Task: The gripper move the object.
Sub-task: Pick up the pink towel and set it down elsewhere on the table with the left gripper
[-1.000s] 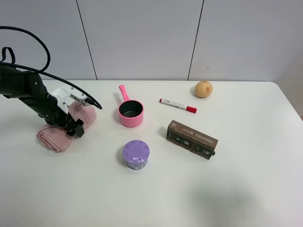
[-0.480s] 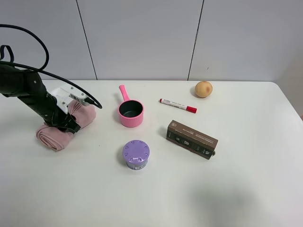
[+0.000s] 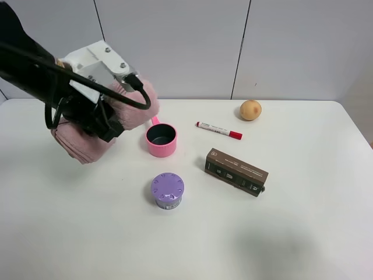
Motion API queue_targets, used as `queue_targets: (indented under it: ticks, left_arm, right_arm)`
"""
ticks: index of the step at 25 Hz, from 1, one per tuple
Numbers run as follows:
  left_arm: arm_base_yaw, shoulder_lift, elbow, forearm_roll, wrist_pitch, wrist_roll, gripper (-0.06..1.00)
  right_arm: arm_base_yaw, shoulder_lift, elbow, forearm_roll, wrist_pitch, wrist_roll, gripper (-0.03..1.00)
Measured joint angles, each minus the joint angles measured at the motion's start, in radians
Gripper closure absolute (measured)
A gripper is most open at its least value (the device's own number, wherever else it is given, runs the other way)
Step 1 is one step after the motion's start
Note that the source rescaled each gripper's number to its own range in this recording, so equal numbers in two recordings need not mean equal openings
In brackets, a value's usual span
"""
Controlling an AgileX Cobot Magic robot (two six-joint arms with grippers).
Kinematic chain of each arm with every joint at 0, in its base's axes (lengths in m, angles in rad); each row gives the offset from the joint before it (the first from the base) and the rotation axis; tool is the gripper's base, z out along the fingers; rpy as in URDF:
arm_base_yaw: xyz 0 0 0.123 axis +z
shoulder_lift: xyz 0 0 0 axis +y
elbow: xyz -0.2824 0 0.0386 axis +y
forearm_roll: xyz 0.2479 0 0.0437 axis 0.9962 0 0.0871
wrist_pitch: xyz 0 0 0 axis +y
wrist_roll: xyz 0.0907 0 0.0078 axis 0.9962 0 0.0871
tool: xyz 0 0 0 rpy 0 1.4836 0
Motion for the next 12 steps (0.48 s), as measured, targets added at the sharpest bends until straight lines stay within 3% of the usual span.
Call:
queue_targets:
  ticks: [6,12]
  left_arm:
    - [-0.252,0.0,-0.071,0.009,0.029,0.054,0.93]
    - [-0.391,0.127,-0.075,0.008,-0.024,0.071,0.93]
  right_arm:
    - [0.0,0.0,0.0,0.0,0.0,0.0,-0.03]
    - [0.0,0.0,0.0,0.0,0.0,0.0,-0.03]
